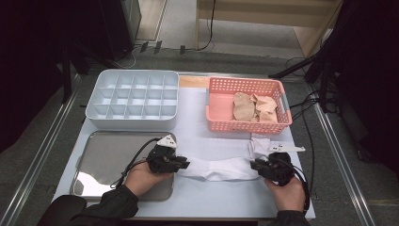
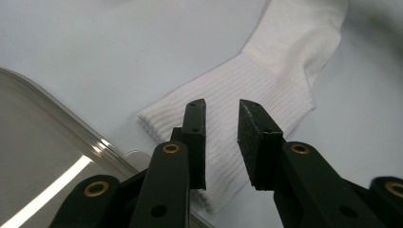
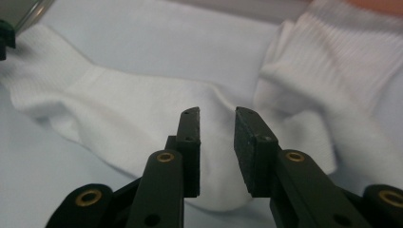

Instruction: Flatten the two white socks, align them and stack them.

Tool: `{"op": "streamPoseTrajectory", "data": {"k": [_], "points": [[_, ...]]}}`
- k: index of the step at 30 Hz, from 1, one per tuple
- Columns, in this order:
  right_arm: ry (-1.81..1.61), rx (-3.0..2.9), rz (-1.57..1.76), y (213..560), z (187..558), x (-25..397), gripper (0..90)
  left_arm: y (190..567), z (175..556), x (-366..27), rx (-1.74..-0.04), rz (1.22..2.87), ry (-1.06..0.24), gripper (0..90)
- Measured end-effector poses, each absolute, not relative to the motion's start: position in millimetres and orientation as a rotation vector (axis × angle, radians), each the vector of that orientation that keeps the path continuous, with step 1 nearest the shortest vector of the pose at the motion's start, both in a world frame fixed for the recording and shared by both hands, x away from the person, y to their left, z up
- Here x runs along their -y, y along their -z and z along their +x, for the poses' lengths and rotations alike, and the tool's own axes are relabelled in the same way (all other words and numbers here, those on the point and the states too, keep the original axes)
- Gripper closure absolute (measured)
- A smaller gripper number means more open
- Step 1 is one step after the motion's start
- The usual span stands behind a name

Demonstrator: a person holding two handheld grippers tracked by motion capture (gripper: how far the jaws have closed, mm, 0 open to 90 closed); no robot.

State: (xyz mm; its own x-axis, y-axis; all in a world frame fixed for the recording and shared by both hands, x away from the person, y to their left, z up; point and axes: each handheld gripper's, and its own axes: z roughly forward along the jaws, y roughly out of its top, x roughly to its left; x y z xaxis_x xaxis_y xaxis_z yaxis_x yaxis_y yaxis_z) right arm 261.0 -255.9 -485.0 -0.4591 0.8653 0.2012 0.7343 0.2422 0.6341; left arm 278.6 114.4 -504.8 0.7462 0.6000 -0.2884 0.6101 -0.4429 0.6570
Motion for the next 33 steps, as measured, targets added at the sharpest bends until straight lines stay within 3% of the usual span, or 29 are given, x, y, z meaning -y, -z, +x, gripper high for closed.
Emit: {"op": "streamPoseTrajectory", "data": {"k": [7,14,21,25,29,33], "points": [[-1.025,-2.222,1.534,470,278,266,67.9,499,279,-118,-0.894,2.152,-0.010,70.0],[-0.968,-2.235,1.565,480,304,262,48.5,498,280,-120,-0.894,2.162,-0.023,66.9],[-0.841,-2.240,1.621,496,328,251,48.6,498,281,-121,-0.899,2.149,-0.011,66.7],[-0.755,-2.233,1.576,502,334,244,56.9,499,282,-122,-0.904,2.151,-0.011,66.7],[-0.687,-2.236,1.525,501,335,242,76.8,499,282,-124,-0.908,2.150,-0.013,66.8],[-0.766,-2.246,1.575,497,338,251,79.9,498,283,-126,-0.915,2.141,-0.019,67.0]]}}
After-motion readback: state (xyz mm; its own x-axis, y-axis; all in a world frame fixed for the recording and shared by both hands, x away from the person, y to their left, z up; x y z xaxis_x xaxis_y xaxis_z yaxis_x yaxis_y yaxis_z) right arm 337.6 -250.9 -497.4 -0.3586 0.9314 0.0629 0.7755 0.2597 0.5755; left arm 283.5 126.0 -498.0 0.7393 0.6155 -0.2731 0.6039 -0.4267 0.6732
